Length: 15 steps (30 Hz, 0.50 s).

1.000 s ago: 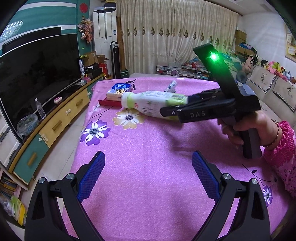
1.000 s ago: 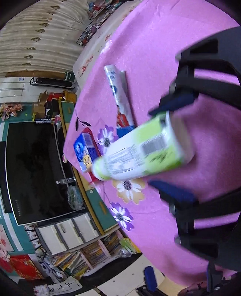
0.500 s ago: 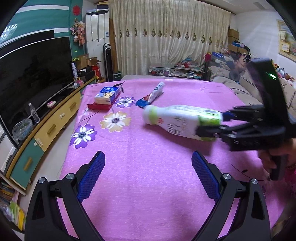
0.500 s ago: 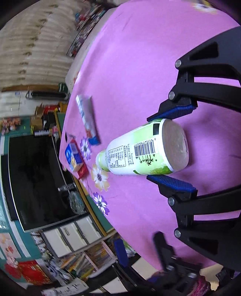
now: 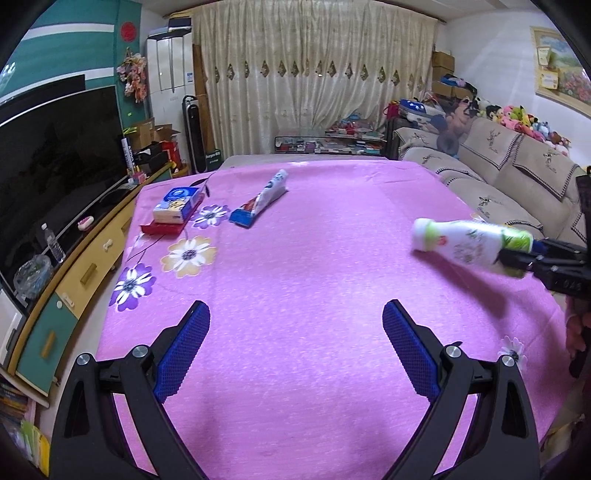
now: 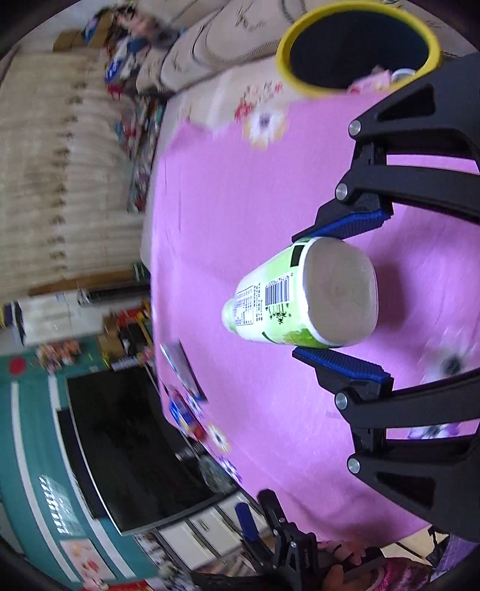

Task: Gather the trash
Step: 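Carry the white bottle with the right gripper over the bin and release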

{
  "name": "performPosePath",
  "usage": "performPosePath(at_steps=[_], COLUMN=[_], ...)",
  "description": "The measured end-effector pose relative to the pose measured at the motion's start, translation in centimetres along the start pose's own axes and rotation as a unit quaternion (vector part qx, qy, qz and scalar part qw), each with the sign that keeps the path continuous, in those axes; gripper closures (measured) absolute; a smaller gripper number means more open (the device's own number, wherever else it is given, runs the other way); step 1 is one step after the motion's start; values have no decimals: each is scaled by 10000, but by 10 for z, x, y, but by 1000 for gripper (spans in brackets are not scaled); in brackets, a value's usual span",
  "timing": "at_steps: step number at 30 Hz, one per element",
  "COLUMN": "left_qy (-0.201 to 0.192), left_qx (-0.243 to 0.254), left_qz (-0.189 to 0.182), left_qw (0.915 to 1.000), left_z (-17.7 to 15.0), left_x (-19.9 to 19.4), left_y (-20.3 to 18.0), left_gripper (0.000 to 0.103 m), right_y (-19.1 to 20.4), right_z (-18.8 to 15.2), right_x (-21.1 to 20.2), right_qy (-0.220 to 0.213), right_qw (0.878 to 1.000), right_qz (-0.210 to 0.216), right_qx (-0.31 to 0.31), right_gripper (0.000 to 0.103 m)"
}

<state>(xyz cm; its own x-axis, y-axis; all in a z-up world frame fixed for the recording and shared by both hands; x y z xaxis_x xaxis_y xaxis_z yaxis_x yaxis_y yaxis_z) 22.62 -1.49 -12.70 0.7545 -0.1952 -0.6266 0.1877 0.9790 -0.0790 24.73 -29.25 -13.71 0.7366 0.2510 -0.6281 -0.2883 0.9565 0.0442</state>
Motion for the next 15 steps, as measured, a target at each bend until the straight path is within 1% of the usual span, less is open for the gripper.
performPosePath(at_steps=[4, 7, 11, 15], left_qy=[20, 35, 51, 67], left_qx=[113, 179, 275, 353], left_qz=[-45, -79, -119, -141], left_qw=[9999, 9998, 9995, 9993], left_z=[1, 3, 5, 7], left_x=[2, 4, 7, 9], left_y=[-12, -20, -29, -37], left_gripper=[10, 10, 10, 10], right_y=[-27, -41, -50, -55], right_z=[-4, -2, 3, 6], right_x=[-23, -37, -50, -59], right_qy=[-193, -345, -515, -648], right_qw=[9991, 9981, 9969, 9960], right_qz=[-281, -372, -473, -478], right_qx=[236, 345, 357, 380], right_gripper=[51, 52, 52, 53])
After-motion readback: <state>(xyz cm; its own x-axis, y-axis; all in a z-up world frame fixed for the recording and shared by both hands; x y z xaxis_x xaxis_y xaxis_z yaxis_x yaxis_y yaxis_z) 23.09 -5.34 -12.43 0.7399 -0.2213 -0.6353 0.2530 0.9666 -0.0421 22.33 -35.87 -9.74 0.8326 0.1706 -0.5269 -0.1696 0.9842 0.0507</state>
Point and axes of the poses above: each gripper's, at about its wrist camera, not at the fingertips, and x roughly the way its jaws point, y to its left, z to its top, the point moved 6 cm from there along x, roughly the way its jaws point, and after that the axes turned 7 degrees about -x, right-handed, at the moved point
